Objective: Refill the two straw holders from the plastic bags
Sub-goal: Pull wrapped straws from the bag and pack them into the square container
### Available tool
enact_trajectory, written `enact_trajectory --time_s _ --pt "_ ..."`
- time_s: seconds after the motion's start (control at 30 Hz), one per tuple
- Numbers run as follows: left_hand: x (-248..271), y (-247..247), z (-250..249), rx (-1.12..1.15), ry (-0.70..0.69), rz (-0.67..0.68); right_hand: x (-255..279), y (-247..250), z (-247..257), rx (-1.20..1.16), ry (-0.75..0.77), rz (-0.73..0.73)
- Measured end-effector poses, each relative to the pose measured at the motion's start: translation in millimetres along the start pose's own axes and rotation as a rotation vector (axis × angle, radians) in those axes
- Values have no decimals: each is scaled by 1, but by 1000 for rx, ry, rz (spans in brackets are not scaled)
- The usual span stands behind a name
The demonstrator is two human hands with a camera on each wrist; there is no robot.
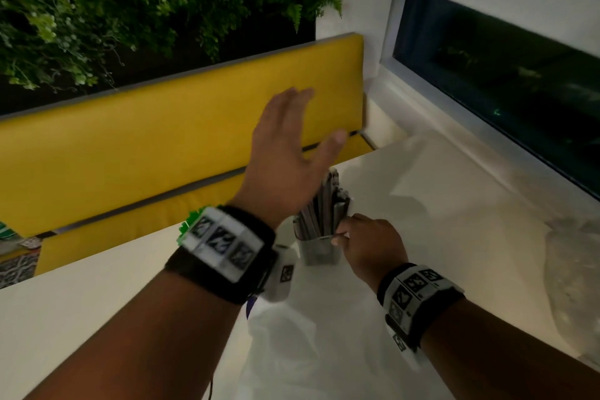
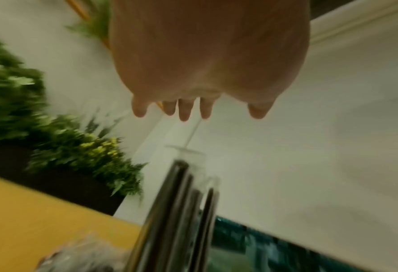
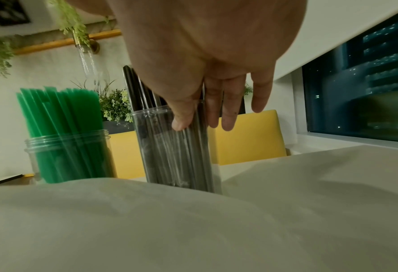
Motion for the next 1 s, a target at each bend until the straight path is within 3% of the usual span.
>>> enact_trajectory --time_s 0.1,0.17,0.2,0.27,0.37,0.53,0.73,0.87,1.0 --pt "3 -68 33 -501 86 296 2 2 2 17 -7 -15" --pt "24 -100 63 -640 131 467 3 7 3 16 -1 -74" --pt "28 -105 70 -641 115 490 4 10 4 9 4 -105" --pt "22 -104 70 -562 100 482 5 11 4 3 9 -111" --pt "9 -91 66 -497 192 397 5 9 5 13 5 -72" --pt "24 -99 71 -630 208 516 8 12 4 -17 -25 -151" --pt "24 -84 51 -611 84 255 6 9 6 -28 13 -143" --pt "34 -98 74 -640 237 397 6 10 4 -37 16 -196" --pt "26 -98 72 -618 253 501 6 9 4 -59 10 -161"
Point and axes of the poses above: each hand's wrist, its own x-axis away from the middle knuckle, its own y-axis out of the back of the hand, z = x × y, the point moved 8 cm from there along -x, towards the middle knuckle, and after that the axes turned 13 degrees about x, right-handed, at the moved point
